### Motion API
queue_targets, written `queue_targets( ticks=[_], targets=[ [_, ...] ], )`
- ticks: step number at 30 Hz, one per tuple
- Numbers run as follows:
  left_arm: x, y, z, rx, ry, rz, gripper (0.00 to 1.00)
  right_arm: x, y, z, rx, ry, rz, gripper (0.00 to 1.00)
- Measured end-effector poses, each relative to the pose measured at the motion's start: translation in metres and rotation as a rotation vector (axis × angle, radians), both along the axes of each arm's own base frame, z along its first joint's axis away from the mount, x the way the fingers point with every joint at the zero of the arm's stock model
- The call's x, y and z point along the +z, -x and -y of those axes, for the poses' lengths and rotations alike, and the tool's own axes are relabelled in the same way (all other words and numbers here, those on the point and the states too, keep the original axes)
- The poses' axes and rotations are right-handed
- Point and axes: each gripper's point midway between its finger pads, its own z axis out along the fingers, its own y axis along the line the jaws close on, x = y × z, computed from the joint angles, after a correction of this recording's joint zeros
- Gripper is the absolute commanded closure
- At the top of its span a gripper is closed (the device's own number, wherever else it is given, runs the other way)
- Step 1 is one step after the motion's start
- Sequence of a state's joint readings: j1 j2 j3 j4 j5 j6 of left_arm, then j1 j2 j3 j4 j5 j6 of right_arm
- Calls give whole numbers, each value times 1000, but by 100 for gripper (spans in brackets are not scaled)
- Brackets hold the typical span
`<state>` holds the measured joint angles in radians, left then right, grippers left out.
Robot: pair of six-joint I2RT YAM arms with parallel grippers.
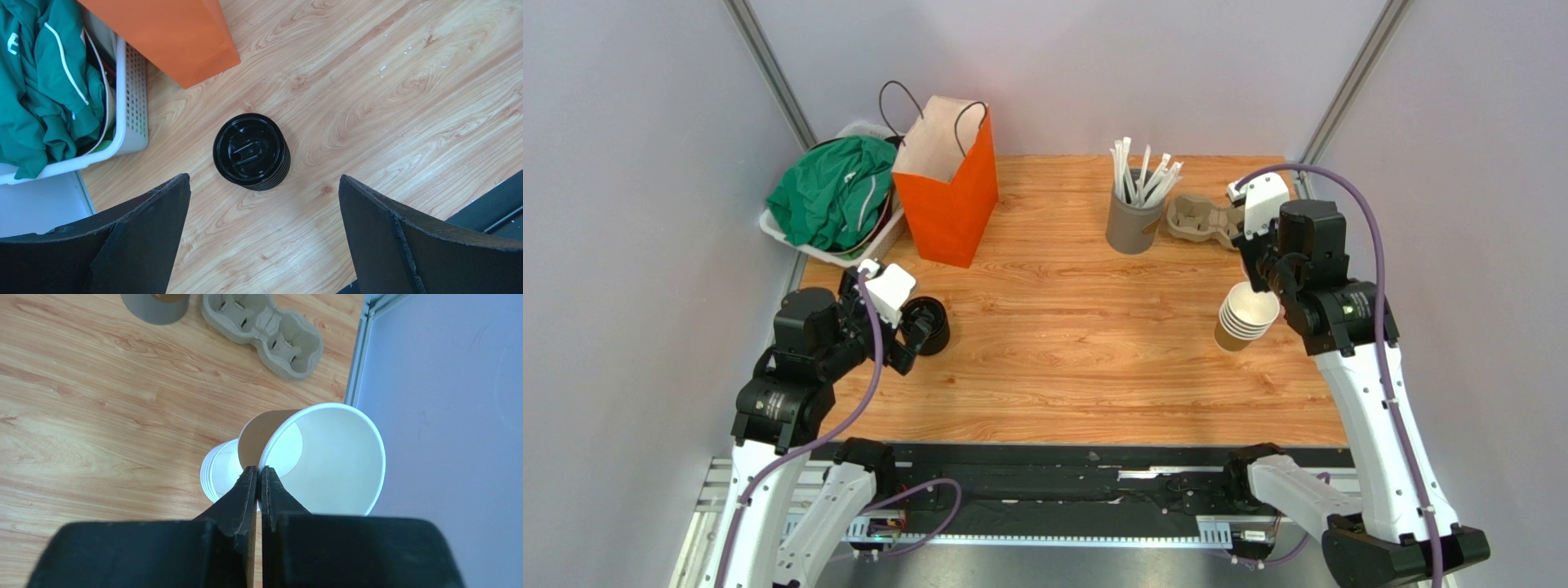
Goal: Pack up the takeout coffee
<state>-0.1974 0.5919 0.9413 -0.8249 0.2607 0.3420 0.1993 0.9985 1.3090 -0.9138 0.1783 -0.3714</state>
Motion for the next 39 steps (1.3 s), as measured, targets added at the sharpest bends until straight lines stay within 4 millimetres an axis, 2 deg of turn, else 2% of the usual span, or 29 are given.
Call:
queue_targets(
  ticks=[4,7,10,14,18,23,26,31,39],
  targets=[
    [-1,-1,-1,3,-2,-6,1,16,5,-28,99,9,27,96],
    [-3,-3,-2,12,-9,-15,1,9,10,-63,223,27,4,96],
    [-7,-6,-3,15,-25,-27,1,-15,12,-102,344,59,-63,97],
    [-15,-12,-9,20,-77,-51,1,-60,13,-150,498,121,-183,98],
    [-22,-20,-14,23,-128,-48,1,-95,10,-191,610,182,-246,99],
    [-50,-22,-17,10,-172,-62,1,-134,-3,-239,697,199,-281,99],
    [-67,-23,-17,-11,-200,-71,1,-152,-15,-257,705,188,-291,100],
    [-78,-33,-17,-32,-232,-56,1,-172,-24,-274,710,179,-295,100],
    [-76,-50,-16,-11,-231,-30,1,-168,-31,-291,695,120,-231,99]
  ],
)
